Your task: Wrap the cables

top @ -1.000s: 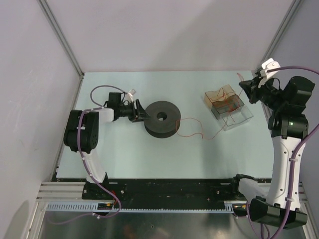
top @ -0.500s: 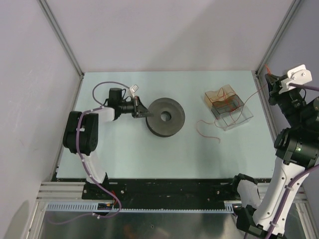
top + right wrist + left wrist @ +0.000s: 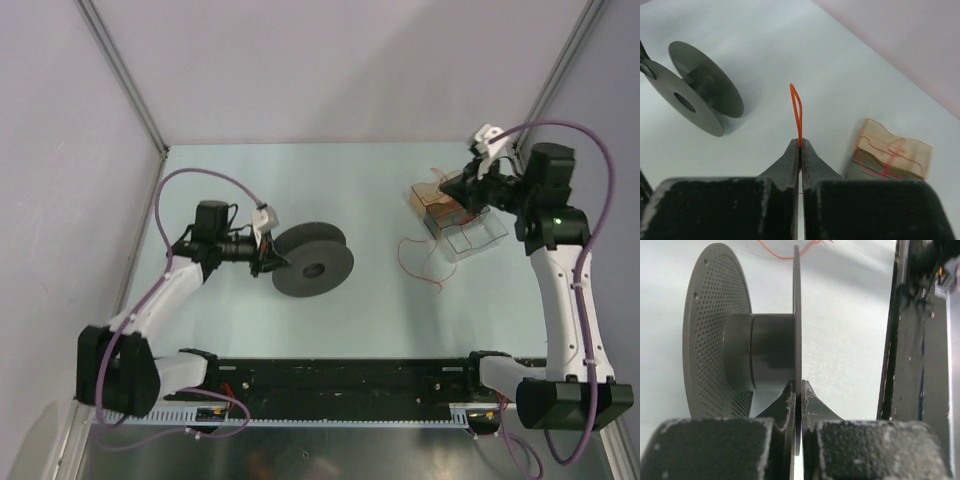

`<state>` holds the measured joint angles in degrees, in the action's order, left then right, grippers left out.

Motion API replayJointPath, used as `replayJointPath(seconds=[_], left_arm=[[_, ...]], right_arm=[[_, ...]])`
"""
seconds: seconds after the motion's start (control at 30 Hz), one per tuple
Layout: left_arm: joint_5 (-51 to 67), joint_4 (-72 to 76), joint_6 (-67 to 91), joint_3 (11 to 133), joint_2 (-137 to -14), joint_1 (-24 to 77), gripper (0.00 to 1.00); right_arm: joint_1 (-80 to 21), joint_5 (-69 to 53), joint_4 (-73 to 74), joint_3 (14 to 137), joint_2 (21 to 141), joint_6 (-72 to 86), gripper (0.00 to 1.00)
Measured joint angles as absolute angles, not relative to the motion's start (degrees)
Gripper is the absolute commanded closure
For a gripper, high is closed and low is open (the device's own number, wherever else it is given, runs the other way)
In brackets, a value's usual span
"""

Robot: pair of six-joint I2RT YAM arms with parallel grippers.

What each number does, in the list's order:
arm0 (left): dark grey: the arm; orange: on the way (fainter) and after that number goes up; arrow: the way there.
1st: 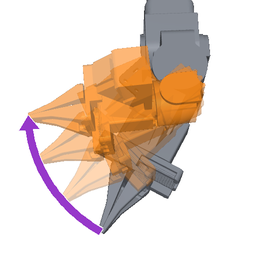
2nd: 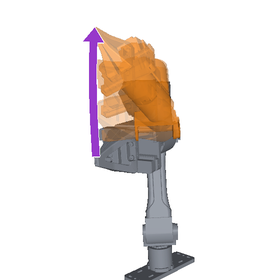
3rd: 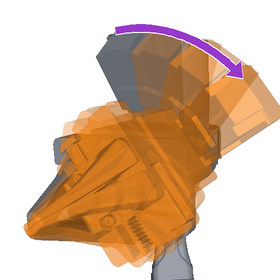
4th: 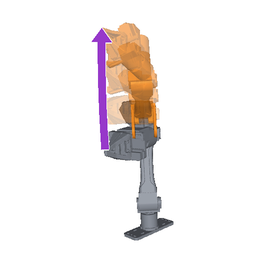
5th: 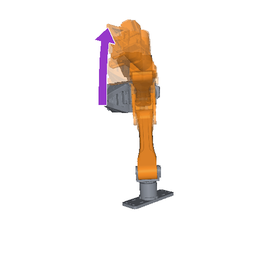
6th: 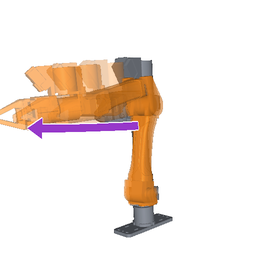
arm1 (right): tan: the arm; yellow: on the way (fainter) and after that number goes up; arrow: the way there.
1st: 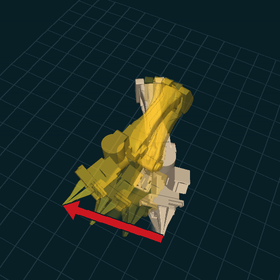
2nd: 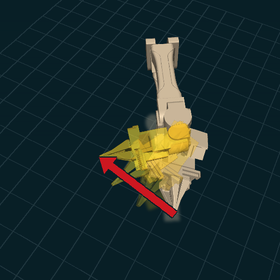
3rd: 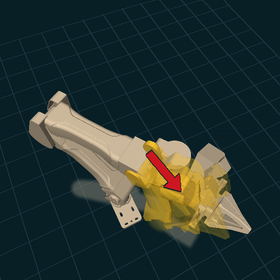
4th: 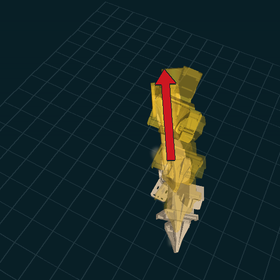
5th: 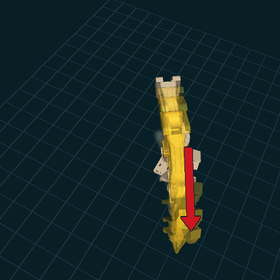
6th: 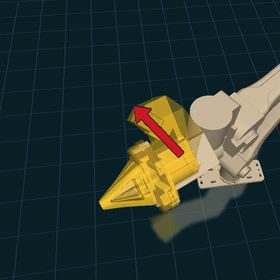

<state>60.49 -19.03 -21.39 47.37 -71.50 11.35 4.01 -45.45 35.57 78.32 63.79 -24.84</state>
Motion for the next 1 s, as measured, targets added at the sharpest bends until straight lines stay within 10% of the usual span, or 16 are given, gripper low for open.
replayJointPath(seconds=[0.37,0.67,1.0], left_arm=[[54.26,-27.73,-41.63,41.04,-57.82,21.04,0.96],[53.52,-28.03,-42.52,43.94,-58.39,21.39,0.3],[52.14,-28.64,-36.99,52.51,-55.0,18.94,0.01]], right_arm=[[-16.36,-45.63,35.59,77.43,71.77,-31.66,1.0],[-26.17,-44.84,34.89,76.73,78.04,-36.05,1.0],[-31.27,-43.77,34.89,76.71,79.7,-42.37,1.0]])
